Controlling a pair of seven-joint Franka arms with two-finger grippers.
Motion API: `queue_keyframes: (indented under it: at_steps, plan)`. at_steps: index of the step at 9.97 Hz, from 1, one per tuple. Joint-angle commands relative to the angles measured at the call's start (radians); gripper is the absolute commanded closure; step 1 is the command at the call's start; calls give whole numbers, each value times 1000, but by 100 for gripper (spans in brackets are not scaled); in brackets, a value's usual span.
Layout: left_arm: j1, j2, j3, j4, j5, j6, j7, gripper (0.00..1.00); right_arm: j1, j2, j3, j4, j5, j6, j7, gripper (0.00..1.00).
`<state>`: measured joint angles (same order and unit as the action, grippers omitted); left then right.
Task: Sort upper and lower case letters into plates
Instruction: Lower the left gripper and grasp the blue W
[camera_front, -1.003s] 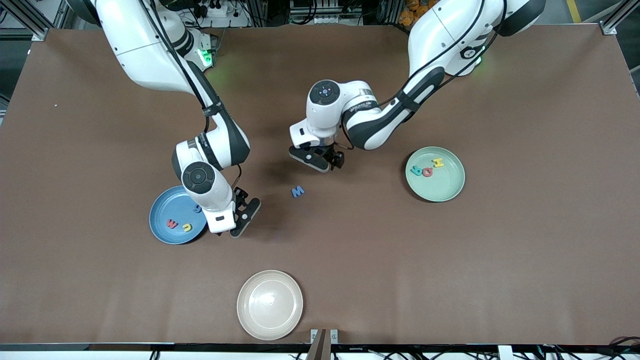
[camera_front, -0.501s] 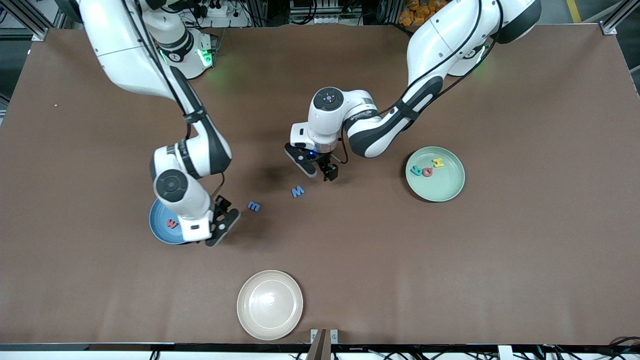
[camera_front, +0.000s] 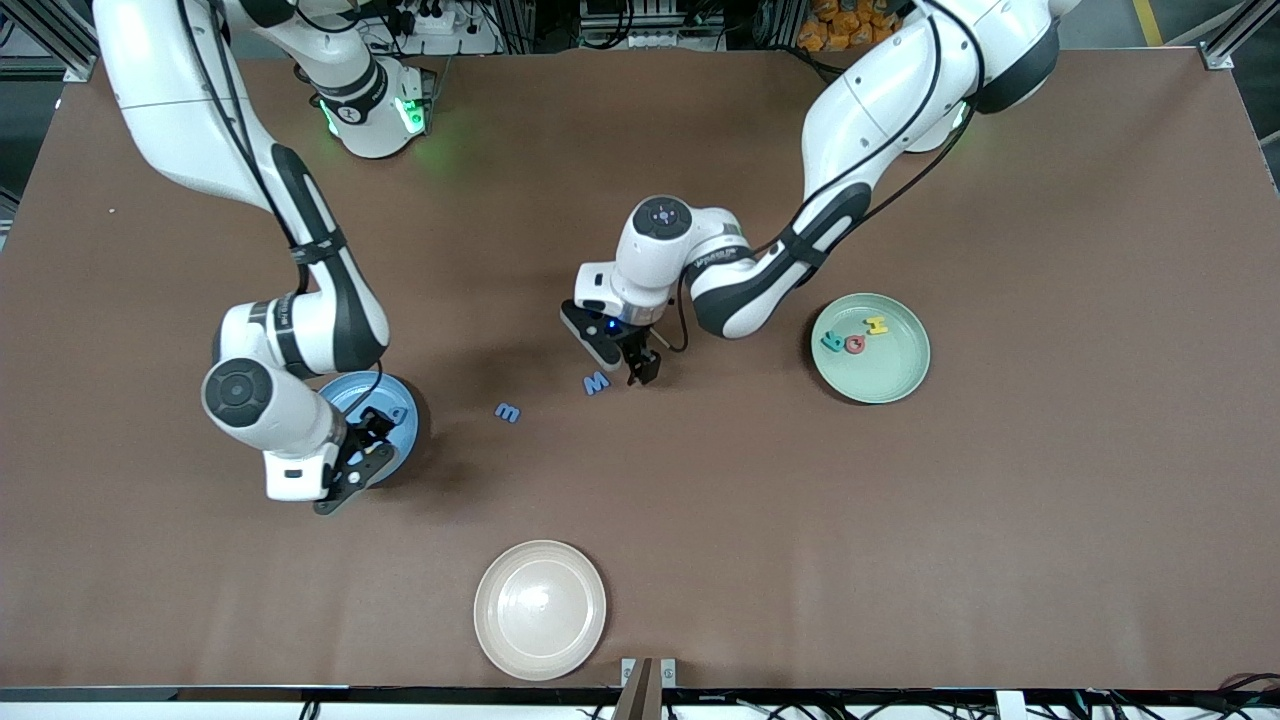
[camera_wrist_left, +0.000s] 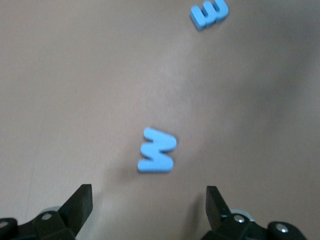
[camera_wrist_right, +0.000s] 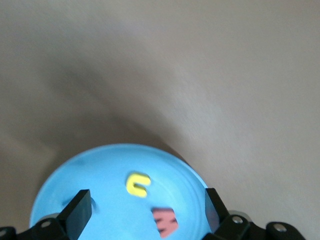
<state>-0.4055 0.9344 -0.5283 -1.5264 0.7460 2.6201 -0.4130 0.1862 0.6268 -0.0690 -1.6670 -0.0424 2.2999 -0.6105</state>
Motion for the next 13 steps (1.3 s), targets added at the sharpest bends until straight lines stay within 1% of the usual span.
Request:
queue_keyframes:
  at_steps: [1,2,3,5,6,9,10,11,12,13]
  plan:
    - [-73,70,60,109,16,47,-4,0,-40,-27,17,-8,-1,-25,8,0]
    - [-85,92,65,112,15,90,-6,0,-47,-29,15,-8,-1,-27,9,0]
    - [-85,90,76,107,16,98,-3,4,-56,-32,15,-8,-1,-36,11,0]
    - [-87,93,82,109,18,100,-1,21,-80,-24,15,-5,4,-47,11,0]
    - [-87,93,88,107,18,100,3,32,-80,-24,15,-4,3,-48,11,0]
    - [-90,92,94,107,16,100,-3,60,-80,-24,15,0,3,-48,11,0]
    - [-90,90,94,107,13,100,-6,68,-79,-24,15,4,3,-50,12,0]
    - [-90,89,94,106,10,100,-6,74,-79,-24,15,4,4,-50,11,0]
    - [-90,87,94,106,10,100,-6,86,-79,-24,17,6,4,-50,11,0]
    - [-88,80,94,106,7,100,-6,94,-77,-24,17,6,4,-50,12,0]
